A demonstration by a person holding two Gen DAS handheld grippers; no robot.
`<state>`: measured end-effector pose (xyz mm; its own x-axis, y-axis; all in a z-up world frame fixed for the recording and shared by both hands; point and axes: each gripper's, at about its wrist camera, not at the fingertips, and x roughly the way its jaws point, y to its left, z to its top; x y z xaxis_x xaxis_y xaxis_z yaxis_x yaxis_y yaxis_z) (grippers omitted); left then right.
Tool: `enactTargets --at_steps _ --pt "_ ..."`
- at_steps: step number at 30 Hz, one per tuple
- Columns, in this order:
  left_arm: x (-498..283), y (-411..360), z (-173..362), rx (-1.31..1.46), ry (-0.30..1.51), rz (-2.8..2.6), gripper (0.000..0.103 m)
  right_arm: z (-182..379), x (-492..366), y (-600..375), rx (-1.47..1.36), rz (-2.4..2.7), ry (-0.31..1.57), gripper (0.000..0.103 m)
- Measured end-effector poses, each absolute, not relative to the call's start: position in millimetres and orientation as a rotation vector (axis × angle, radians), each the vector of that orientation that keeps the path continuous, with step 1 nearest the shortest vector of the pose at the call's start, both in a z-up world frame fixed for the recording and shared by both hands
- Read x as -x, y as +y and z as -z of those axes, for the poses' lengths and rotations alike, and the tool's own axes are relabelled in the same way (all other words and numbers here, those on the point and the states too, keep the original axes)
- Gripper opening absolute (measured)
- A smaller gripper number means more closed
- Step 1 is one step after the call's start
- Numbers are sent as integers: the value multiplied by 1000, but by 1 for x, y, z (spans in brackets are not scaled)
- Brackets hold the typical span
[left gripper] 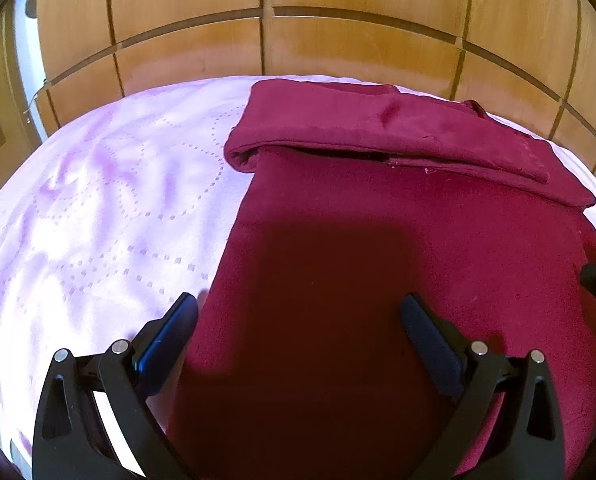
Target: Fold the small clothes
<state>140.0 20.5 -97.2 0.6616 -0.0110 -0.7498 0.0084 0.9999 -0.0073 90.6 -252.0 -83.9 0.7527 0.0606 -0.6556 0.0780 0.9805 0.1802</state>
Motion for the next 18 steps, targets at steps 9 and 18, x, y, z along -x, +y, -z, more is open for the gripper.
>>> enactTargets --at_steps 9,18 --pt "-112 28 88 -35 810 49 101 84 -93 -249 -180 4 750 95" --pt "-69 90 71 11 754 202 101 40 -32 -303 -345 -44 620 86"
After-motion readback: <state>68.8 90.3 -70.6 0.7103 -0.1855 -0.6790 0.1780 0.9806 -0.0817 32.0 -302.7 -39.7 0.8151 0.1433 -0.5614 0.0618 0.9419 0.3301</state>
